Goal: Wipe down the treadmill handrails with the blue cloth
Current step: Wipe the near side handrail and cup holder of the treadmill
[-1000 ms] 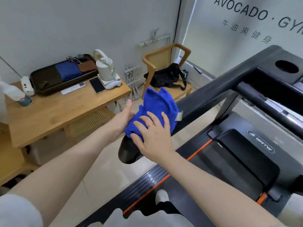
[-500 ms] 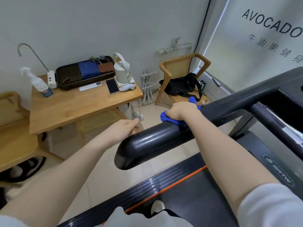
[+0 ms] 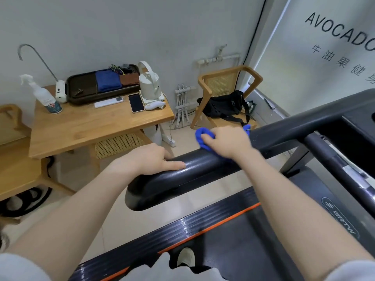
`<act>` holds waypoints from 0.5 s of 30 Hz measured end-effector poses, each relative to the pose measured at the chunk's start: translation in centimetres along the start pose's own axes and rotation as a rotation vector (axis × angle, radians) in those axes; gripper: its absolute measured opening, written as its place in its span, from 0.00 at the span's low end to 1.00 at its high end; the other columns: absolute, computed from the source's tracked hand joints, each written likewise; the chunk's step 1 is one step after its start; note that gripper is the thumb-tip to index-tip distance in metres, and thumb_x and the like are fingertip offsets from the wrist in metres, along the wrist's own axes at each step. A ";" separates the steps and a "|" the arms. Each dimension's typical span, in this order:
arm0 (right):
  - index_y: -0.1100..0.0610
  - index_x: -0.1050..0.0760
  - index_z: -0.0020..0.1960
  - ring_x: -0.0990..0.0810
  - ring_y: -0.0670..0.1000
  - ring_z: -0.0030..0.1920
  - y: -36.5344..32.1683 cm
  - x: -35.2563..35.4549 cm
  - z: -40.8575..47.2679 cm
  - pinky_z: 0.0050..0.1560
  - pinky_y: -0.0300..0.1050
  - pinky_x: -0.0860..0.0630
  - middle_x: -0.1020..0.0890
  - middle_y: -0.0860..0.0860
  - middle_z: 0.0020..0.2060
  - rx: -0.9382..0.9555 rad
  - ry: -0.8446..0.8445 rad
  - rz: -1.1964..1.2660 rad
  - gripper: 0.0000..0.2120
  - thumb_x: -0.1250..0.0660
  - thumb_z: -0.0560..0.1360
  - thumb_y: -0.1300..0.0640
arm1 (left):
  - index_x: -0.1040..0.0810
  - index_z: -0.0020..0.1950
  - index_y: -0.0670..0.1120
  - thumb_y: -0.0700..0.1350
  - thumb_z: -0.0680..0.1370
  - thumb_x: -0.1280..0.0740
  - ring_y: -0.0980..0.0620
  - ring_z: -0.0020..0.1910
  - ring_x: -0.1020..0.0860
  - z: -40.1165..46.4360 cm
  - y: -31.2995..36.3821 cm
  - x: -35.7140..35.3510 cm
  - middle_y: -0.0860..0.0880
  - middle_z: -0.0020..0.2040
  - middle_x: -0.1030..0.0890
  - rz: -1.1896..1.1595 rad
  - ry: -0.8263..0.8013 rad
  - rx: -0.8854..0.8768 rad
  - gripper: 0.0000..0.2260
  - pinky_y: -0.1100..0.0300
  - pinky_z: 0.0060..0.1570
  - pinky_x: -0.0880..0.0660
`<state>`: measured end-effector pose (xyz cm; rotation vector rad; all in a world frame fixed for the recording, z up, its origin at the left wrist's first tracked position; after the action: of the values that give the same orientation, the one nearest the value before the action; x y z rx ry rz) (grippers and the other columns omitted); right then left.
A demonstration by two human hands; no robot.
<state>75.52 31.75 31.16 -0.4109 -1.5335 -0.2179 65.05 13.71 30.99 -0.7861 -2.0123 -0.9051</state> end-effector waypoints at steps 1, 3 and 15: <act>0.55 0.32 0.34 0.28 0.52 0.33 1.9 0.4 0.6 0.39 0.46 0.37 0.28 0.49 0.28 -0.081 -0.021 -0.004 0.22 0.51 0.78 0.44 | 0.18 0.51 0.52 0.71 0.70 0.46 0.53 0.43 0.21 -0.1 0.1 0.0 0.51 0.45 0.17 -0.011 0.004 -0.006 0.29 0.56 0.46 0.23; 0.56 0.35 0.31 0.27 0.54 0.34 4.8 0.7 1.0 0.39 0.47 0.36 0.28 0.51 0.28 -0.224 0.041 -0.017 0.22 0.51 0.78 0.45 | 0.19 0.52 0.51 0.69 0.72 0.46 0.53 0.43 0.21 -0.3 0.2 -0.1 0.51 0.45 0.17 -0.035 0.022 -0.023 0.27 0.60 0.43 0.25; 0.53 0.37 0.34 0.32 0.51 0.30 -5.8 -1.8 -3.2 0.47 0.49 0.31 0.32 0.46 0.26 -0.089 0.418 0.084 0.17 0.52 0.75 0.44 | 0.24 0.58 0.51 0.68 0.74 0.49 0.49 0.45 0.22 0.2 0.3 0.0 0.47 0.49 0.18 0.157 -0.025 -0.125 0.28 0.51 0.50 0.24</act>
<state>76.18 25.03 30.13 -0.4663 -1.0967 -0.2872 65.15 14.05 30.99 -1.0150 -1.8988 -0.9402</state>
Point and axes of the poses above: each hand's wrist, its own z-axis towards the middle knuckle, its own x-axis out of the back of the hand, y = z × x, the point moved 2 cm from there along z, towards the middle knuckle
